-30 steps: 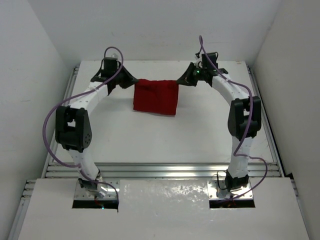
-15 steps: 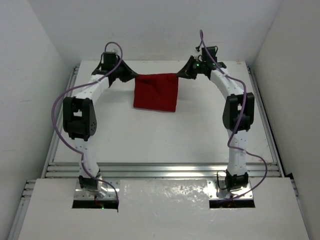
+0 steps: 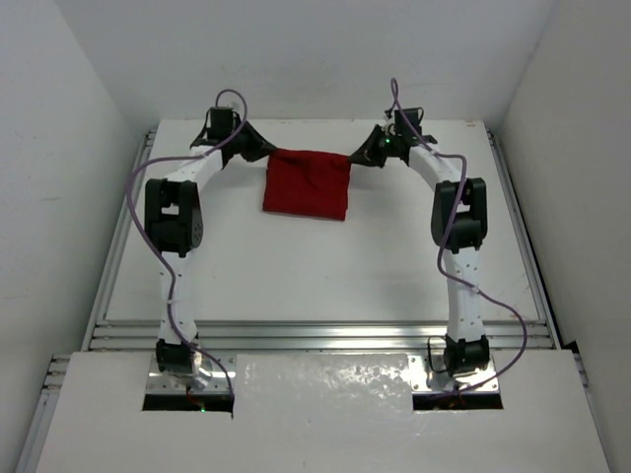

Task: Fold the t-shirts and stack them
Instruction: Fold the long partially folded tshirt into a neat square, then smooth out wrinkles on the folded tshirt

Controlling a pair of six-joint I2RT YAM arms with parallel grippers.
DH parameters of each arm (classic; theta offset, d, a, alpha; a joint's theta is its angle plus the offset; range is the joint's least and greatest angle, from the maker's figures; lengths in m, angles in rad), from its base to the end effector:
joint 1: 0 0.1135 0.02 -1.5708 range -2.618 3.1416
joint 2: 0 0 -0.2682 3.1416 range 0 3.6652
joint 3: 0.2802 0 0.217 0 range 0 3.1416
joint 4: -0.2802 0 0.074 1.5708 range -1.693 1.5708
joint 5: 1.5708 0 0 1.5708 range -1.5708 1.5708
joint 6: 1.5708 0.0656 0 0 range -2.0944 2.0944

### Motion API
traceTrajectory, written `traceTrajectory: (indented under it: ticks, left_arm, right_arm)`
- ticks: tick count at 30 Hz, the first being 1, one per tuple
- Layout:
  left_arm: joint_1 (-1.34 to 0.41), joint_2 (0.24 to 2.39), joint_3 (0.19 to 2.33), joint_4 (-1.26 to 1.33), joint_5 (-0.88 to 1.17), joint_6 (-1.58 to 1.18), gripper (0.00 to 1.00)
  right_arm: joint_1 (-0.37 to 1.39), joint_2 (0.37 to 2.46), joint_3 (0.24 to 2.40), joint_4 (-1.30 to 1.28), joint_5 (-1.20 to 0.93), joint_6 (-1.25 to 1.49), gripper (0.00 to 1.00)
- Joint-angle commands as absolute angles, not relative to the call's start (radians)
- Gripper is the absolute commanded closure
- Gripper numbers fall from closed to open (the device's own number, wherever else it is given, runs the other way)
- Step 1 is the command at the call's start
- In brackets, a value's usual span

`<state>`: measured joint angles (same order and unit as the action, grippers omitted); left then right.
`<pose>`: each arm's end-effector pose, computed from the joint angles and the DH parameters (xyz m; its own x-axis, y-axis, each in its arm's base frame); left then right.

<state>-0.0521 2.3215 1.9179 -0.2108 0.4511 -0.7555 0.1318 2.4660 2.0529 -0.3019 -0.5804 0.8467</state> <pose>0.5248 -0.0560 0.2062 -0.6951 -0.5817 -0.4225 -0.1016 0.6613 -0.7432 0.5322 0.1068 0.1680 -0.8204 0.5232 -0.2309 0.1421 0.5777 0.8038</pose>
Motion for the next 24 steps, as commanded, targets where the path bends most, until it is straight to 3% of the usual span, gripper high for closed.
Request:
traceTrajectory:
  ticks: [1,6,8,9,10,12,13,14,15,17,20,22,23,24]
  left_arm:
    - [-0.034,2.359,1.985,-0.086,0.505,-0.784,0.98]
    - [-0.034,2.420,2.054,-0.017,0.526,-0.819,0.96]
    - [-0.032,2.465,2.107,-0.058,0.509,-0.813,0.86]
    - [-0.032,2.483,2.141,-0.063,0.499,-0.811,0.75]
    - [-0.031,2.484,2.152,-0.072,0.485,-0.810,0.71]
    - [-0.032,2.441,2.135,-0.074,0.408,-0.786,0.59]
    - [-0.032,2.413,2.120,-0.074,0.373,-0.755,0.54]
    - [-0.032,2.380,2.103,-0.077,0.329,-0.736,0.42]
    - [-0.037,2.300,2.061,-0.080,0.227,-0.717,0.01]
    - [-0.047,2.216,1.952,-0.048,0.164,-0.655,0.00]
    - [-0.095,2.070,1.768,0.023,0.065,-0.588,0.00]
    - [-0.153,2.017,1.698,0.069,0.012,-0.554,0.01]
    - [-0.187,2.022,1.668,0.080,0.053,-0.528,0.13]
    - [-0.202,2.035,1.663,0.101,0.092,-0.526,0.32]
  right_arm:
    - [0.114,2.488,2.103,-0.203,-0.603,0.874,1.00]
    - [0.112,2.523,2.103,-0.155,-0.592,0.881,1.00]
    - [0.110,2.537,2.124,-0.150,-0.588,0.882,0.99]
    - [0.110,2.552,2.134,-0.146,-0.591,0.877,0.95]
    - [0.107,2.559,2.143,-0.141,-0.592,0.877,0.78]
    - [0.104,2.568,2.174,-0.121,-0.603,0.876,0.56]
    - [0.100,2.574,2.237,-0.141,-0.607,0.868,0.52]
    - [0.095,2.577,2.273,-0.152,-0.606,0.868,0.46]
    - [0.088,2.568,2.304,-0.164,-0.598,0.856,0.34]
    - [0.081,2.528,2.307,-0.158,-0.581,0.822,0.22]
    - [0.097,2.415,2.163,-0.097,-0.607,0.766,0.23]
    - [0.123,2.366,2.032,-0.030,-0.632,0.750,0.37]
    - [0.130,2.352,1.985,0.004,-0.664,0.750,0.69]
    - [0.149,2.342,1.920,0.070,-0.667,0.755,0.81]
